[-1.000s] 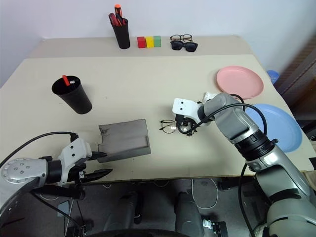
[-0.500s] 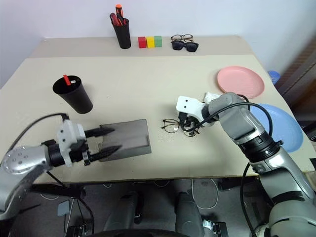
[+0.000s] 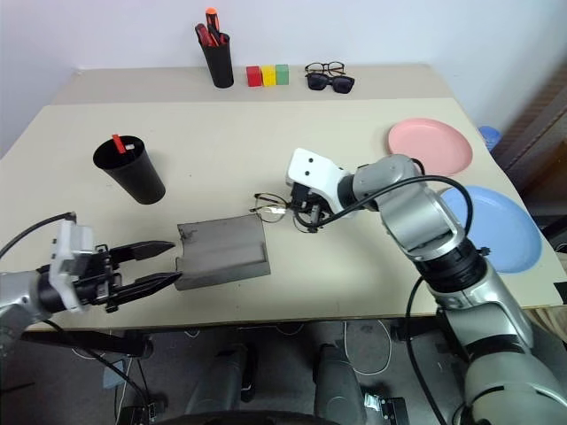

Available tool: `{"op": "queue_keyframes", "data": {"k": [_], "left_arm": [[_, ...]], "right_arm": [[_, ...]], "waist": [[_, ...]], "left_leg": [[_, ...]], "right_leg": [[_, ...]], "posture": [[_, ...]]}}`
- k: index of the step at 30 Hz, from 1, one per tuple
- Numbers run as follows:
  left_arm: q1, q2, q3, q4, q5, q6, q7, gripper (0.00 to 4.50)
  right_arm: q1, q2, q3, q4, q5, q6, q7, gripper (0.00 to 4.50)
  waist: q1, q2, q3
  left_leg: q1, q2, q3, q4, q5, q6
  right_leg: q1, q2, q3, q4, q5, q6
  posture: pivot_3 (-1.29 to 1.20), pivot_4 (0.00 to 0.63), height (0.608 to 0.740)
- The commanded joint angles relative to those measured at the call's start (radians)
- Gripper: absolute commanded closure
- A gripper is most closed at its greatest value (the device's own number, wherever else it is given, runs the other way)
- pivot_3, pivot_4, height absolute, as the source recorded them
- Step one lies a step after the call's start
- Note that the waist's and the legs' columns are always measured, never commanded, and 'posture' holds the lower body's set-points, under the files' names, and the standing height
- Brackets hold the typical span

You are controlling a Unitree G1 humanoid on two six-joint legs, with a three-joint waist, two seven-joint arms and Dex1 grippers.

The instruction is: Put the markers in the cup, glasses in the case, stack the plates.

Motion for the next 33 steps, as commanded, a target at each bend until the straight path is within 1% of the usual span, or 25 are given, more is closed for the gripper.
{"op": "queue_keyframes", "data": {"k": [1, 4, 9, 13, 16, 19, 22, 27, 33], "left_arm": [[-0.01, 0.048, 0.034, 0.085, -0.002, -0.06, -0.129, 1.61], [-0.047, 0.072, 0.015, 0.174, 0.032, -0.108, -0.183, 1.61], [-0.09, 0.066, -0.018, 0.247, 0.071, -0.163, -0.222, 1.61], [-0.103, 0.058, -0.036, 0.29, 0.096, -0.202, -0.238, 1.61], [-0.116, 0.054, -0.048, 0.305, 0.104, -0.214, -0.239, 1.61], [-0.119, 0.055, -0.049, 0.311, 0.107, -0.222, -0.245, 1.61], [-0.112, 0.066, -0.035, 0.325, 0.108, -0.228, -0.257, 1.61], [-0.082, 0.081, -0.004, 0.337, 0.108, -0.24, -0.275, 1.61], [-0.048, 0.107, 0.04, 0.342, 0.105, -0.245, -0.283, 1.61]], "right_arm": [[-0.04, 0.039, 0.01, -0.016, -0.001, 0.007, -0.052, 4.37], [-0.058, 0.071, 0.02, -0.011, 0.013, 0.035, -0.07, 4.37], [-0.054, 0.122, 0.001, -0.064, 0.084, 0.14, -0.089, 4.37], [-0.043, 0.228, -0.091, -0.083, 0.185, 0.252, -0.142, 4.37], [-0.028, 0.298, -0.142, -0.074, 0.238, 0.264, -0.181, 4.37], [-0.018, 0.357, -0.178, -0.064, 0.274, 0.243, -0.224, 4.37], [0.021, 0.402, -0.184, -0.048, 0.294, 0.161, -0.251, 4.37], [0.083, 0.462, -0.194, -0.002, 0.34, 0.034, -0.256, 4.37], [0.141, 0.467, -0.161, 0.047, 0.334, -0.085, -0.256, 4.37]], "waist": [[-0.001, 0.0, 0.0], [-0.002, 0.0, 0.0], [-0.003, 0.0, 0.0], [-0.005, 0.0, 0.0], [-0.005, 0.0, 0.0], [-0.005, 0.0, 0.0], [-0.005, 0.0, 0.0], [-0.006, 0.0, 0.0], [-0.007, 0.0, 0.0]], "left_leg": [[0.0, 0.0, 0.0, 0.0, 0.0, 0.0], [0.0, 0.0, 0.0, -0.001, 0.0, 0.0], [0.0, 0.0, 0.0, -0.002, 0.0, 0.0], [0.0, 0.001, 0.001, -0.002, 0.0, 0.0], [0.0, 0.001, 0.001, -0.002, 0.0, 0.0], [0.0, 0.001, 0.001, -0.002, 0.0, 0.0], [0.0, 0.001, 0.001, -0.002, 0.0, 0.0], [0.0, 0.001, 0.001, -0.002, 0.0, 0.0], [0.0, 0.001, 0.002, -0.002, 0.0, 0.0]], "right_leg": [[0.0, 0.0, 0.0, 0.0, 0.0, 0.0], [-0.001, 0.0, 0.0, 0.0, 0.0, 0.0], [-0.001, 0.0, 0.0, 0.0, 0.0, 0.0], [-0.002, 0.0, 0.0, 0.002, 0.0, 0.0], [-0.004, 0.0, 0.0, 0.004, 0.0, 0.0], [-0.004, 0.0, 0.0, 0.005, 0.0, 0.0], [-0.004, 0.0, 0.0, 0.005, 0.0, 0.0], [-0.005, 0.0, 0.0, 0.005, 0.0, 0.0], [-0.005, 0.0, 0.0, 0.005, 0.0, 0.0]], "posture": [[0.0, 0.15, 0.74], [0.0, 0.15, 0.74], [0.0, 0.15, 0.74], [0.0, 0.15, 0.74], [0.0, 0.15, 0.74], [0.0, 0.15, 0.74], [0.0, 0.15, 0.74], [0.0, 0.15, 0.74], [0.0, 0.15, 0.74]]}}
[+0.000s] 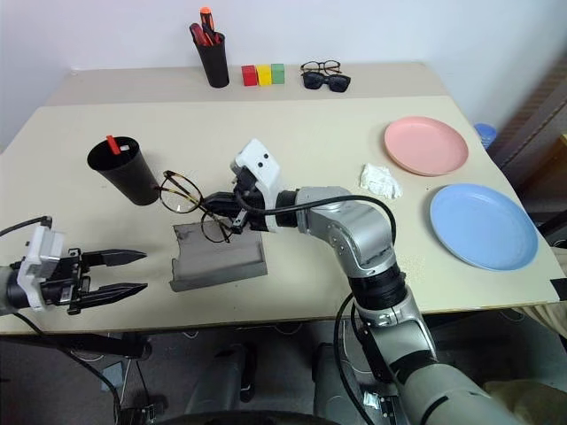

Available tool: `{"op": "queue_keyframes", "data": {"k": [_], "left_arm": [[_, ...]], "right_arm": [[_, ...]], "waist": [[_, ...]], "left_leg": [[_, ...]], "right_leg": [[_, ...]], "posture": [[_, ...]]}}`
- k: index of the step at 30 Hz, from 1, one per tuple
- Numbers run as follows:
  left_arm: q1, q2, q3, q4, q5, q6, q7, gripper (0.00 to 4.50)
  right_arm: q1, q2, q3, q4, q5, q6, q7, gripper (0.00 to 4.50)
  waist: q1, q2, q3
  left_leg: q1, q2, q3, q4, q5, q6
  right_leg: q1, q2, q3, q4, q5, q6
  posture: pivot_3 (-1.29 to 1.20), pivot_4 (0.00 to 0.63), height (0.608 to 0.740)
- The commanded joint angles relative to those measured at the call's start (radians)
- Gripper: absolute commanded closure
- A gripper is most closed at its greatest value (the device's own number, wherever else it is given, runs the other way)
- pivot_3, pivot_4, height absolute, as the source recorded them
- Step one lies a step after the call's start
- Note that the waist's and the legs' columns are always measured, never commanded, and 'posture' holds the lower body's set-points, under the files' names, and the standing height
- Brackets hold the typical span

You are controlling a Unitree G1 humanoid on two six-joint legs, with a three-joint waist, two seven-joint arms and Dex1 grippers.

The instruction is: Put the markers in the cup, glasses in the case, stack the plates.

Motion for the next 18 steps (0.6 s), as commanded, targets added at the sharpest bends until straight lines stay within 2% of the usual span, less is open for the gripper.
{"op": "queue_keyframes", "data": {"k": [1, 15, 16, 18], "left_arm": [[0.015, 0.03, 0.061, 0.0, 0.0, -0.017, -0.014, 1.61], [0.04, 0.055, 0.102, 0.003, 0.011, -0.022, 0.001, 1.61], [0.035, 0.056, 0.101, 0.004, 0.011, -0.019, 0.005, 1.61], [0.025, 0.058, 0.096, 0.007, 0.012, -0.015, 0.011, 1.61]], "right_arm": [[0.01, 0.002, 0.007, 0.0, 0.01, -0.062, -0.002, 4.37], [0.075, -0.029, 0.043, -0.023, 0.04, -0.061, 0.006, 4.37], [0.081, -0.033, 0.044, -0.028, 0.045, -0.058, 0.007, 3.84], [0.087, -0.042, 0.042, -0.035, 0.054, -0.054, 0.006, 3.19]], "waist": [[0.001, 0.0, 0.0], [0.001, 0.0, 0.0], [0.001, 0.0, 0.0], [0.002, 0.0, 0.0]], "left_leg": [[0.0, 0.0, 0.0, 0.0, 0.0, 0.0], [0.0, 0.0, 0.0, -0.001, 0.0, 0.0], [0.0, 0.0, 0.0, -0.001, 0.0, 0.0], [0.0, 0.0, 0.0, -0.001, 0.0, 0.0]], "right_leg": [[0.0, 0.0, 0.0, 0.0, 0.0, 0.0], [-0.002, 0.0, 0.0, 0.0, 0.0, -0.001], [-0.002, 0.0, 0.0, 0.0, 0.0, -0.001], [-0.002, -0.001, 0.0, 0.0, 0.0, -0.001]], "posture": [[0.0, 0.15, 0.74], [0.0, 0.15, 0.74], [0.0, 0.15, 0.74], [0.0, 0.15, 0.74]]}}
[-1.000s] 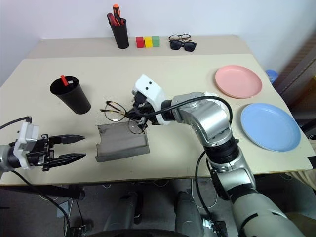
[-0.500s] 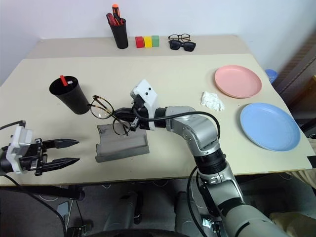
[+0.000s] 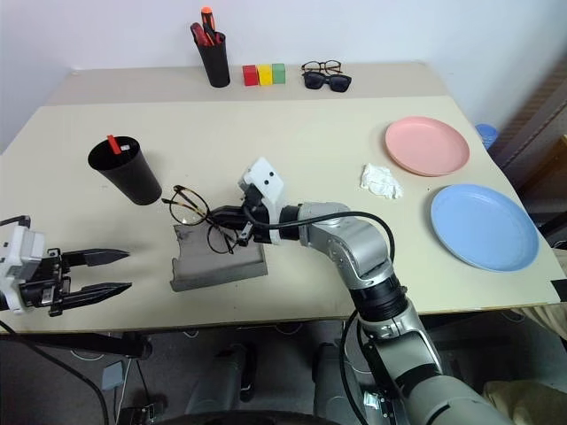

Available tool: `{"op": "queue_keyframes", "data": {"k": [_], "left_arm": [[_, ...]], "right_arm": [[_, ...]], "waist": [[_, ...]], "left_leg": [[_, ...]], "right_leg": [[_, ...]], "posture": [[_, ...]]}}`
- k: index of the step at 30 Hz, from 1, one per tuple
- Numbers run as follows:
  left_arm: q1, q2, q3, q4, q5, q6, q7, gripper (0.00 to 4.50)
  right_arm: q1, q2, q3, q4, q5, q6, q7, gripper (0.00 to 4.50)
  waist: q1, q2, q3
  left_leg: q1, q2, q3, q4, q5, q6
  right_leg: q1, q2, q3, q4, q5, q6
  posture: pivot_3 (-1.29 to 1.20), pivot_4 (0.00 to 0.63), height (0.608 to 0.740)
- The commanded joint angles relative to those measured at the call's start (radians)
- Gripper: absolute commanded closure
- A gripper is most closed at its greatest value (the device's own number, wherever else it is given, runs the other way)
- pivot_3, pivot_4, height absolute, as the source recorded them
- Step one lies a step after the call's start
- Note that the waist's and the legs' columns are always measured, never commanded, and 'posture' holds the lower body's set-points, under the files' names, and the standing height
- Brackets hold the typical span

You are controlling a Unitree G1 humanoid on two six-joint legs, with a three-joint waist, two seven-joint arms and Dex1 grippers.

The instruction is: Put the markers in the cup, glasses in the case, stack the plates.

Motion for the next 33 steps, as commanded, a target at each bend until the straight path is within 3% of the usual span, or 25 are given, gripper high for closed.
{"op": "queue_keyframes", "data": {"k": [1, 6, 11, 17, 20, 21, 24, 26, 29, 33], "left_arm": [[-0.019, 0.022, 0.033, 0.003, 0.005, -0.004, 0.009, 1.61], [-0.079, 0.013, 0.014, 0.024, 0.005, 0.017, 0.05, 1.61], [-0.191, -0.011, -0.035, 0.035, 0.025, 0.067, 0.161, 1.61], [-0.399, -0.068, -0.179, 0.016, 0.093, 0.126, 0.321, 1.61], [-0.556, -0.121, -0.276, 0.083, 0.148, 0.145, 0.37, 2.49], [-0.589, -0.132, -0.302, 0.104, 0.168, 0.133, 0.37, 2.99], [-0.731, -0.2, -0.403, 0.232, 0.265, 0.07, 0.383, 4.47], [-0.787, -0.227, -0.436, 0.305, 0.311, 0.03, 0.392, 4.47], [-0.895, -0.281, -0.502, 0.454, 0.399, -0.04, 0.41, 4.47], [-0.994, -0.312, -0.55, 0.628, 0.46, -0.122, 0.355, 4.47]], "right_arm": [[0.003, -0.012, -0.005, -0.06, 0.034, 0.004, 0.006, 2.6], [0.004, -0.04, -0.014, -0.084, 0.046, 0.013, -0.002, 0.07], [0.026, -0.158, -0.061, -0.176, 0.082, 0.032, 0.034, 0.02], [0.213, -0.451, -0.154, -0.371, 0.051, -0.037, 0.088, 0.02], [0.402, -0.608, -0.26, -0.465, 0.035, -0.095, 0.125, 0.0], [0.451, -0.631, -0.292, -0.485, 0.04, -0.108, 0.127, 0.0], [0.651, -0.678, -0.397, -0.528, -0.003, -0.197, 0.128, 0.0], [0.732, -0.691, -0.428, -0.547, -0.027, -0.246, 0.127, 0.0], [0.849, -0.627, -0.511, -0.563, -0.011, -0.368, 0.134, 0.0], [0.897, -0.574, -0.532, -0.551, 0.003, -0.528, 0.168, 0.0]], "waist": [[0.0, 0.0, 0.0], [0.001, 0.0, 0.0], [0.009, 0.0, 0.0], [0.019, -0.002, 0.0], [0.031, -0.002, 0.0], [0.032, -0.002, 0.0], [0.034, -0.003, -0.001], [0.031, -0.004, 0.0], [0.033, -0.005, 0.0], [0.031, -0.006, 0.0]], "left_leg": [[0.0, 0.0, 0.0, 0.0, 0.0, 0.0], [0.0, 0.0, 0.0, 0.0, 0.0, 0.0], [-0.001, 0.0, 0.001, 0.0, 0.0, 0.0], [-0.001, -0.001, 0.002, 0.001, 0.0, 0.0], [-0.001, -0.001, 0.002, 0.002, 0.0, 0.0], [-0.001, -0.001, 0.002, 0.002, 0.0, 0.0], [0.001, -0.001, 0.003, 0.002, 0.0, 0.001], [0.001, -0.001, 0.003, 0.003, 0.0, 0.001], [0.001, -0.001, 0.003, 0.004, 0.0, 0.001], [0.0, -0.001, 0.002, 0.004, 0.0, 0.001]], "right_leg": [[0.0, 0.0, 0.0, 0.0, 0.0, 0.0], [-0.001, 0.0, 0.0, 0.0, 0.0, 0.0], [-0.001, -0.001, 0.0, 0.0, 0.0, 0.0], [0.001, -0.001, 0.0, -0.001, 0.0, 0.001], [0.002, -0.001, 0.0, -0.001, 0.0, 0.001], [0.002, -0.001, 0.0, -0.001, 0.0, 0.001], [0.003, -0.001, 0.0, -0.001, 0.0, 0.001], [0.005, -0.001, 0.0, -0.001, 0.0, 0.001], [0.005, -0.001, 0.0, -0.002, 0.0, 0.001], [0.006, -0.001, 0.0, -0.003, 0.0, 0.002]], "posture": [[0.0, 0.15, 0.74], [0.0, 0.15, 0.74], [0.0, 0.15, 0.74], [0.0, 0.15, 0.74], [0.0, 0.15, 0.74], [0.0, 0.15, 0.74], [0.0, 0.15, 0.74], [0.0, 0.15, 0.74], [0.0, 0.15, 0.74], [0.0, 0.15, 0.74]]}}
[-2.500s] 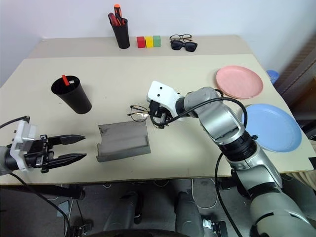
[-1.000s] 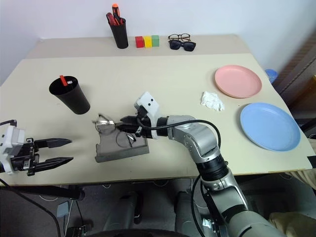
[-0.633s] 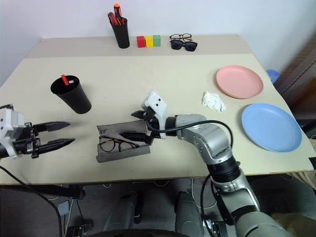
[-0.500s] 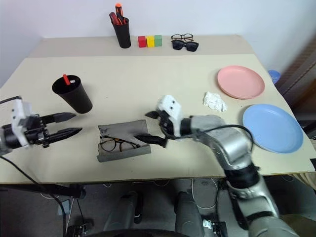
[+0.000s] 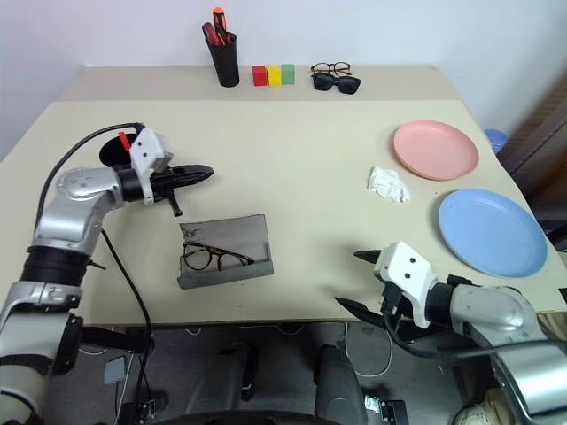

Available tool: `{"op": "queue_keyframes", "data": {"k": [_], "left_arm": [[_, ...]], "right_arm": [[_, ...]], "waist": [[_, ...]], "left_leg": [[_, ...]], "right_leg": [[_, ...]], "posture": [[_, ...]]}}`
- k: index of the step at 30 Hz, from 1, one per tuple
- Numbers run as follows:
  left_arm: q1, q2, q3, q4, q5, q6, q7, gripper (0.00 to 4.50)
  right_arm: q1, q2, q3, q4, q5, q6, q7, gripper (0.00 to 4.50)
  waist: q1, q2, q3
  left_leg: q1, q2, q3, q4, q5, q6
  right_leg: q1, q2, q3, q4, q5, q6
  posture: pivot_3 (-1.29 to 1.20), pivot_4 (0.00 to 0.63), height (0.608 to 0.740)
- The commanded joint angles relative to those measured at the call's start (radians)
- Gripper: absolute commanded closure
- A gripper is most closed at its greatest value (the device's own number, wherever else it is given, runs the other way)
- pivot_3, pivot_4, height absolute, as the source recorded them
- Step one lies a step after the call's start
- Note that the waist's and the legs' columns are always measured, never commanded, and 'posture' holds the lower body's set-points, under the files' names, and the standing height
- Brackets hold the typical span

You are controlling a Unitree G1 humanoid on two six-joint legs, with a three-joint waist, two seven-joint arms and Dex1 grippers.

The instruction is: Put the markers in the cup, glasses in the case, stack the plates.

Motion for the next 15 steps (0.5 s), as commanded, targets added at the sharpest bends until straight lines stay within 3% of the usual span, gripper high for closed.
{"op": "queue_keyframes", "data": {"k": [1, 10, 15], "left_arm": [[-0.085, -0.008, -0.026, 0.125, 0.048, -0.087, -0.047, 4.47], [-0.204, -0.032, -0.077, 0.373, 0.107, -0.175, -0.241, 4.47], [-0.161, 0.01, -0.108, 0.213, 0.062, -0.054, -0.471, 4.47]], "right_arm": [[-0.004, 0.035, -0.033, -0.026, 0.039, -0.115, 0.023, 0.0], [-0.116, 0.036, 0.046, -0.013, 0.072, -0.159, 0.036, 0.0], [-0.154, 0.026, 0.066, 0.014, 0.073, -0.158, 0.038, 0.0]], "waist": [[-0.001, -0.001, 0.0], [0.003, -0.002, 0.001], [0.002, -0.002, 0.001]], "left_leg": [[0.0, 0.0, 0.0, 0.0, 0.0, 0.0], [0.0, 0.0, 0.0, 0.0, 0.0, 0.0], [-0.001, 0.0, 0.0, 0.0, 0.0, 0.0]], "right_leg": [[0.0, 0.0, 0.0, 0.0, 0.0, 0.0], [0.001, 0.0, 0.0, -0.002, 0.0, 0.0], [0.001, 0.0, 0.0, -0.003, 0.0, 0.0]], "posture": [[0.0, 0.15, 0.74], [0.0, 0.15, 0.74], [0.0, 0.15, 0.74]]}}
